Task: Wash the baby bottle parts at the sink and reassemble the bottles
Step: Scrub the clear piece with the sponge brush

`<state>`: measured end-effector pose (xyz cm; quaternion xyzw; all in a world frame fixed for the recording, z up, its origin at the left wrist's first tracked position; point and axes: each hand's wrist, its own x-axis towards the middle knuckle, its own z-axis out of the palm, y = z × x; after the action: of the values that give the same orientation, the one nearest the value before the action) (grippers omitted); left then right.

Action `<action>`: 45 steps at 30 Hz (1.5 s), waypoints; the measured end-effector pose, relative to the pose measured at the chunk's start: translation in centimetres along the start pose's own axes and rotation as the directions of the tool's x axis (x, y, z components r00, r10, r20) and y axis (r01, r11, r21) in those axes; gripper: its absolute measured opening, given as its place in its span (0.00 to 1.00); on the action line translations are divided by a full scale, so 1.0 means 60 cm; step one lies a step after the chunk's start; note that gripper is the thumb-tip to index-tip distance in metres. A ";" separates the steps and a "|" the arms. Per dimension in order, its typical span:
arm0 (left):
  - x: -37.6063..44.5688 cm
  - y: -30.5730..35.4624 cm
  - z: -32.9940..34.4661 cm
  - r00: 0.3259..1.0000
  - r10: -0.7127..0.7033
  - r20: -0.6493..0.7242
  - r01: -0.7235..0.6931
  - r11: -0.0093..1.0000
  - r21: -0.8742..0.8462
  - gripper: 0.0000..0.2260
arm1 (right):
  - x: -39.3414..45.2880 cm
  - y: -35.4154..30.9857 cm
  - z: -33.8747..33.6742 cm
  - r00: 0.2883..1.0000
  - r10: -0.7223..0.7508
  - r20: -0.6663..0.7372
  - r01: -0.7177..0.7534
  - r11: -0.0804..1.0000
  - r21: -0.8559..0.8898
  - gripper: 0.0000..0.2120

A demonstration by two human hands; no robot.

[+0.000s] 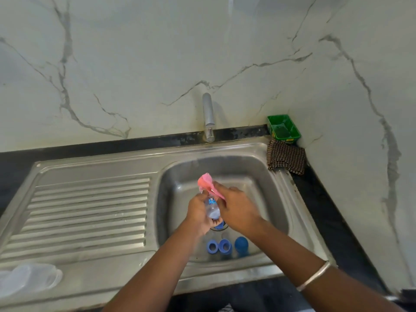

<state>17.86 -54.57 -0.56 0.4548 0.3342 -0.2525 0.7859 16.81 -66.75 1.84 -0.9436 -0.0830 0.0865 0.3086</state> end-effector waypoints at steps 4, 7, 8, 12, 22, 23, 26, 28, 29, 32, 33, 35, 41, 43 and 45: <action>0.001 0.022 -0.029 1.000 -0.012 0.010 0.013 0.995 -0.096 0.09 | -0.035 -0.016 0.019 0.999 -0.050 0.007 0.050 0.993 -0.106 0.25; -0.003 0.039 -0.049 1.000 -0.002 0.027 0.006 0.988 -0.156 0.20 | -0.062 -0.009 0.034 0.997 -0.077 -0.002 0.075 0.980 -0.183 0.26; -0.005 0.042 -0.053 1.000 0.011 0.029 -0.006 0.989 -0.149 0.21 | -0.067 -0.006 0.038 0.997 -0.069 -0.014 0.066 0.980 -0.187 0.26; -0.016 0.040 -0.056 0.998 0.064 0.027 -0.062 0.996 -0.065 0.20 | -0.058 -0.008 0.038 0.993 -0.011 -0.120 0.004 0.998 -0.059 0.25; -0.027 0.026 -0.048 0.990 0.103 0.095 -0.089 0.986 -0.139 0.18 | -0.025 -0.072 0.011 0.995 -0.037 -0.097 0.040 0.999 0.029 0.25; -0.027 0.030 -0.051 0.989 0.125 0.082 -0.110 0.979 -0.173 0.17 | -0.034 -0.074 0.016 0.993 -0.070 -0.098 0.074 0.997 0.031 0.26; -0.021 0.039 -0.060 0.988 0.145 0.045 -0.129 0.958 -0.257 0.17 | -0.055 -0.065 0.026 0.987 -0.121 -0.104 0.125 0.992 0.034 0.27; -0.018 0.037 -0.065 0.988 0.141 0.062 -0.122 0.961 -0.250 0.22 | -0.059 -0.055 0.026 0.988 -0.090 -0.123 0.096 0.994 0.048 0.28; -0.020 0.034 -0.066 0.985 0.147 0.086 -0.124 0.966 -0.227 0.23 | -0.057 -0.051 0.024 0.990 -0.053 -0.129 0.063 0.996 0.070 0.27; -0.030 0.020 -0.057 0.978 0.141 0.156 -0.119 0.983 -0.140 0.20 | -0.039 -0.051 0.013 0.992 0.060 -0.109 -0.042 0.986 0.162 0.25; -0.033 0.017 -0.053 0.978 0.133 0.160 -0.113 0.985 -0.131 0.19 | -0.030 -0.054 0.008 0.992 0.089 -0.092 -0.071 0.981 0.179 0.24; -0.033 0.014 -0.047 0.980 0.124 0.157 -0.101 0.984 -0.148 0.19 | -0.019 -0.059 -0.001 0.990 0.122 -0.072 -0.104 0.972 0.210 0.22; -0.034 0.034 -0.055 0.961 0.218 0.168 -0.149 0.925 -0.349 0.19 | -0.051 -0.063 0.008 0.996 0.000 -0.092 0.021 0.973 0.228 0.22; -0.032 0.035 -0.057 0.955 0.245 0.166 -0.171 0.915 -0.366 0.20 | -0.064 -0.051 0.016 0.994 0.000 -0.111 0.023 0.979 0.204 0.22; -0.031 0.034 -0.059 0.955 0.246 0.166 -0.175 0.919 -0.353 0.20 | -0.076 -0.037 0.022 0.991 0.009 -0.130 0.014 0.985 0.172 0.23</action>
<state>17.02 -50.32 0.66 0.3195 0.2373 -0.1517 0.9048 11.89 -65.19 2.64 -0.9169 -0.0561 0.0311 0.3938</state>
